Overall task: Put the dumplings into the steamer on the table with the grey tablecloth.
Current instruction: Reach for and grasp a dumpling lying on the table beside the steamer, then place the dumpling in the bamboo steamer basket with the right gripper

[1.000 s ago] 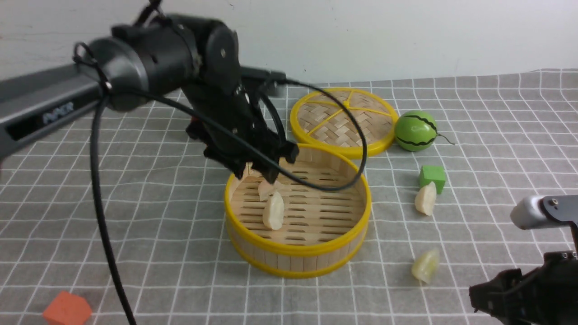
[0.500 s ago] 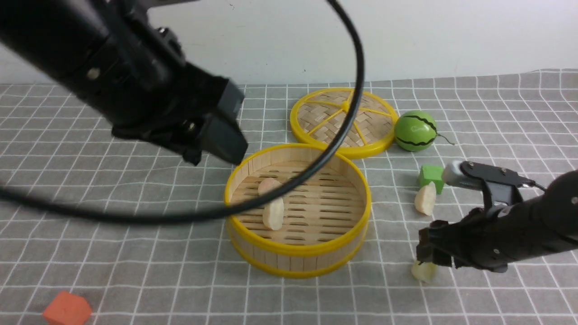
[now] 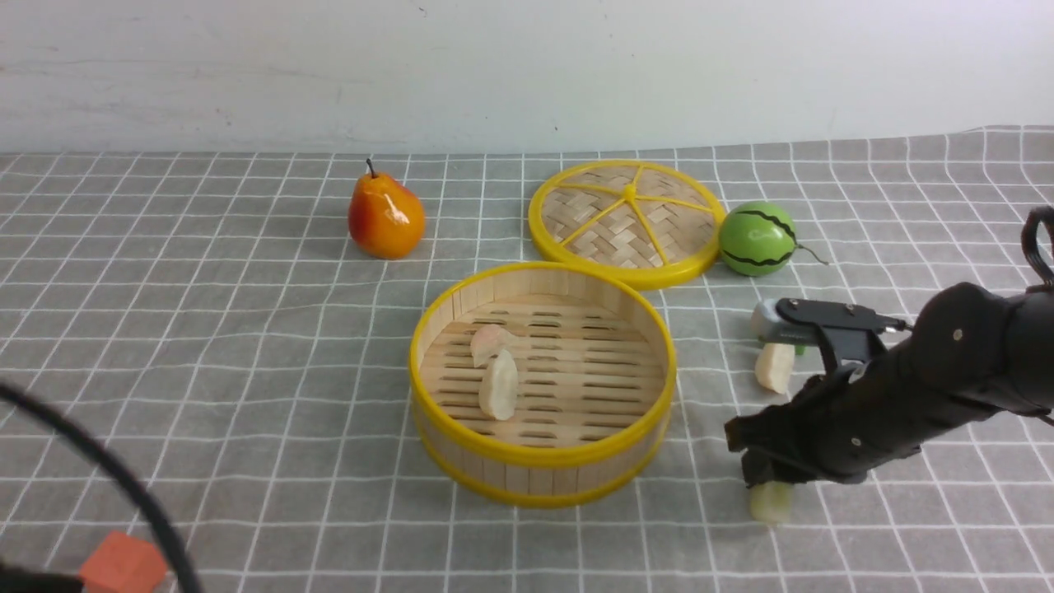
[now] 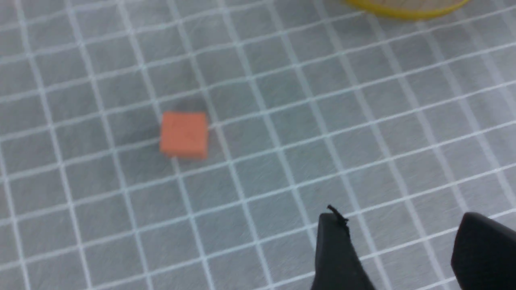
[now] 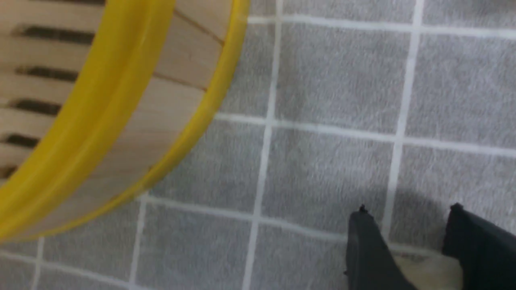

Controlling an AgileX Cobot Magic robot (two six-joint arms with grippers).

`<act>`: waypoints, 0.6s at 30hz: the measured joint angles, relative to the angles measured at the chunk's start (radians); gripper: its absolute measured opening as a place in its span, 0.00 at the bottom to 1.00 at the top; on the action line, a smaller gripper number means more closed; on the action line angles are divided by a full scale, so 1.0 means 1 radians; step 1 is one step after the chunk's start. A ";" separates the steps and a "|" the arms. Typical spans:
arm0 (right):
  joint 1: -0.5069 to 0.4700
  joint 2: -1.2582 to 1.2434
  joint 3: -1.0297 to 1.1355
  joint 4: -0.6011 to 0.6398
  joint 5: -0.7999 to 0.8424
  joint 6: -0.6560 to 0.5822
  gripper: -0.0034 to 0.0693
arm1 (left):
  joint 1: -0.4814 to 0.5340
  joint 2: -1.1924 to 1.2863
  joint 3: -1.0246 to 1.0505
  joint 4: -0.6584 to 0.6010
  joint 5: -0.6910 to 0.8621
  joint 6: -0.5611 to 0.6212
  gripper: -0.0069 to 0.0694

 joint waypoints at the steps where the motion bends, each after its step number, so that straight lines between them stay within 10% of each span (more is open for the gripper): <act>1: 0.000 -0.004 -0.004 -0.012 0.029 0.000 0.39 | 0.000 -0.039 0.047 0.024 -0.004 -0.022 0.58; 11: 0.013 -0.077 -0.230 -0.035 0.304 0.000 0.38 | 0.000 -0.290 0.251 0.251 -0.072 -0.222 0.43; 18: 0.177 -0.002 -0.455 -0.017 0.212 -0.035 0.38 | -0.001 -0.321 0.304 0.290 -0.355 -0.377 0.37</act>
